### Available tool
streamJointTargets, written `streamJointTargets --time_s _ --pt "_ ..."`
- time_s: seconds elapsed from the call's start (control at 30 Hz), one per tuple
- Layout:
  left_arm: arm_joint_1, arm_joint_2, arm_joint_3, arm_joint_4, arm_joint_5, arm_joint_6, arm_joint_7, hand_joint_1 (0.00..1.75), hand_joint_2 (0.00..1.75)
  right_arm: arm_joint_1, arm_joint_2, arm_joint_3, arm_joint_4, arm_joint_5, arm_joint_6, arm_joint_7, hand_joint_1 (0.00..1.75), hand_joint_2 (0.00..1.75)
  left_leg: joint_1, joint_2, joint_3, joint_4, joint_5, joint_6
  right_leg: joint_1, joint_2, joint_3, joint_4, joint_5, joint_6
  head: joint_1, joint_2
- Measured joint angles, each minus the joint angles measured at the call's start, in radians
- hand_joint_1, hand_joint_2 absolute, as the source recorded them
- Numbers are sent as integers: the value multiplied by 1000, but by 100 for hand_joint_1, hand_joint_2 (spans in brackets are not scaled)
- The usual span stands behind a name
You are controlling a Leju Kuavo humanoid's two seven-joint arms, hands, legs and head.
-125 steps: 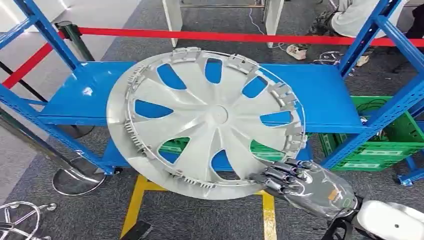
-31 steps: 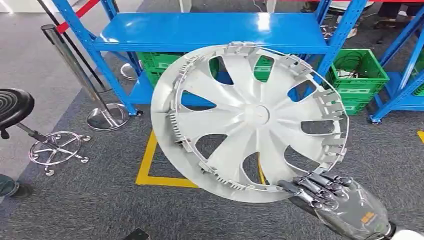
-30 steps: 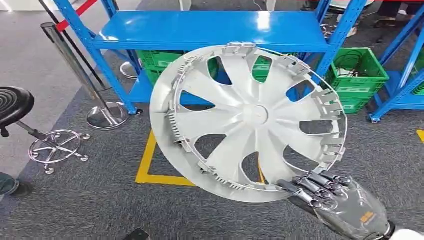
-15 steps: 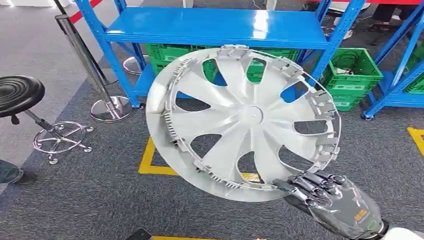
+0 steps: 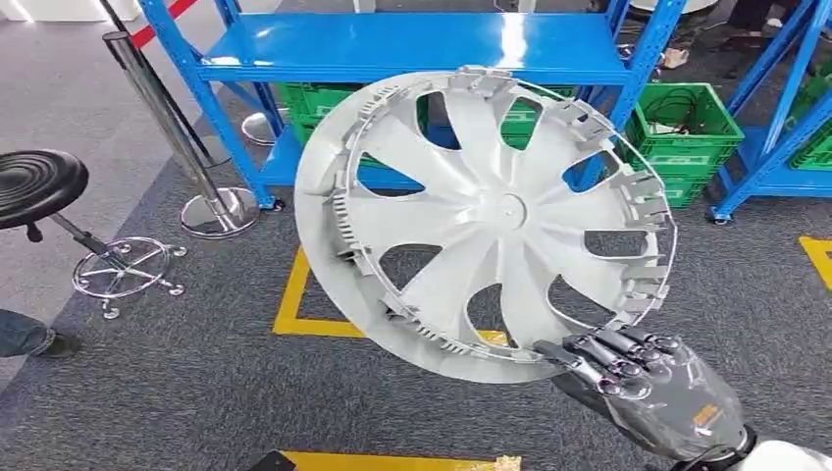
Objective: Take the parts from the cabinet and place them on the table.
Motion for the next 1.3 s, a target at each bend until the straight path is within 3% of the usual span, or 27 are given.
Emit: streamJointTargets --time_s 0.03,0.07,0.17,0.2,0.27,0.37,0.4,0.43,0.47,0.53,0.6,0.73,0.77,0.8,0.83,0.87,0.9,1.0,1.03,1.07,1.1,1.13,1.17,1.2,1.23,1.27,1.3 --pt "0 2 -2 0 3 0 -6 0 175 0 2 0 0 -1 0 0 175 175 -1 -2 46 -87 25 7 0 0 0 0 1 2 0 0" --pt "-2 2 -4 1 8 0 -9 0 175 -2 4 0 0 -1 -2 -1 175 175 -5 -3 56 -111 13 11 7 0 -5 4 4 8 1 0" --pt "-2 5 -5 1 18 1 -14 0 175 -8 10 1 1 -1 -5 -3 175 175 -9 -3 42 -110 18 20 2 -1 -16 1 15 25 2 0" --pt "-1 5 -6 1 19 1 -15 0 175 -10 10 2 1 -1 -6 -4 175 175 -5 -2 42 -121 26 31 5 0 -15 0 18 32 0 0" --pt "-3 4 -8 2 28 2 -24 0 175 -14 12 3 2 9 -13 -5 175 175 -1 0 40 -129 38 44 3 1 -47 51 -34 38 6 0" --pt "-5 4 -13 4 40 3 -30 0 175 -17 18 11 5 16 -34 -4 175 175 -4 2 29 -127 44 52 1 1 -142 287 -142 47 5 0" --pt "-5 4 -16 6 42 4 -30 0 175 -17 21 12 6 16 -37 -2 175 175 -5 2 26 -125 44 51 1 2 -156 325 -148 49 4 0" --pt "-6 4 -19 8 44 4 -30 0 175 -17 24 13 8 16 -38 0 175 175 -6 2 25 -122 44 51 1 1 -146 312 -130 49 4 0" --pt "-6 4 -21 9 47 4 -30 0 175 -17 27 14 10 16 -38 1 175 175 -6 2 25 -119 44 51 1 1 -112 251 -91 49 4 0" --pt "-8 3 -26 10 49 5 -32 0 175 -18 30 14 10 16 -40 5 175 175 -6 1 25 -112 39 44 -1 0 -11 61 -6 46 5 0" --pt "-12 5 -28 12 53 13 -34 0 175 -20 37 14 10 25 -58 10 175 175 -15 -1 11 -95 37 36 1 1 22 0 -26 36 3 0" --pt "-15 10 -35 13 72 32 -36 0 175 -8 56 12 10 37 -116 25 175 175 -16 -1 3 -96 41 51 0 2 11 6 -21 34 1 0" --pt "-16 16 -36 13 77 37 -36 0 175 -7 63 10 10 38 -130 29 175 175 -20 -2 4 -96 42 50 -6 0 11 1 -15 41 2 0" --pt "-17 18 -39 13 81 38 -36 0 175 -6 66 5 8 40 -139 31 175 175 -23 -2 8 -105 51 54 -9 3 14 -11 -9 44 -1 0" --pt "-18 23 -42 13 82 39 -36 0 175 -2 68 0 1 40 -142 33 175 175 -23 0 26 -150 71 72 -3 4 25 -33 -1 47 -1 0" --pt "-18 22 -45 13 84 41 -35 0 175 7 69 -3 0 40 -145 34 175 175 -11 10 53 -200 95 69 -3 2 20 -27 -7 40 -1 0" --pt "-19 21 -50 13 87 42 -35 0 175 6 71 -5 0 40 -153 35 175 175 -9 13 65 -224 105 73 -1 4 6 -2 -31 43 3 0" --pt "-25 19 -57 17 93 45 -35 0 175 14 74 -11 0 45 -164 34 175 175 6 29 63 -225 104 60 -13 5 -103 206 -120 66 2 0" --pt "-25 18 -60 18 95 46 -35 0 175 20 75 -11 0 47 -166 34 175 175 12 35 63 -221 101 50 -19 4 -124 243 -120 76 2 0" --pt "-25 16 -61 19 99 46 -35 0 175 23 75 -11 0 49 -166 34 175 175 21 41 62 -212 95 39 -26 3 -117 225 -92 87 2 0" --pt "-25 14 -64 20 100 46 -35 0 175 25 75 -11 0 50 -166 35 175 175 32 47 60 -199 86 24 -33 -1 -88 164 -50 99 2 0" --pt "-26 11 -68 21 103 46 -35 0 175 26 76 -13 0 53 -166 39 175 175 47 52 54 -174 71 5 -44 -16 -37 65 1 116 3 0" --pt "-29 12 -72 23 107 47 -35 0 175 26 77 -14 0 58 -167 42 175 175 56 57 45 -142 54 -14 -48 -41 -8 4 0 139 3 0" --pt "-36 25 -75 27 112 53 -35 0 175 29 87 -14 3 63 -167 43 175 175 45 56 34 -120 41 -28 -43 -42 -25 35 -20 133 14 0" --pt "-34 23 -80 27 113 54 -36 0 175 28 87 -18 -2 69 -171 43 175 175 48 58 23 -95 28 -34 -42 -25 -21 45 -25 95 16 0" --pt "-36 25 -80 28 116 55 -36 0 175 35 87 -20 -2 73 -172 46 175 175 44 59 26 -96 30 -35 -43 -20 -30 57 -30 74 1 0" --pt "-36 25 -82 31 122 58 -36 0 175 35 90 -20 -2 75 -172 49 175 175 45 60 27 -96 31 -37 -44 -15 -37 66 -29 68 -6 0"
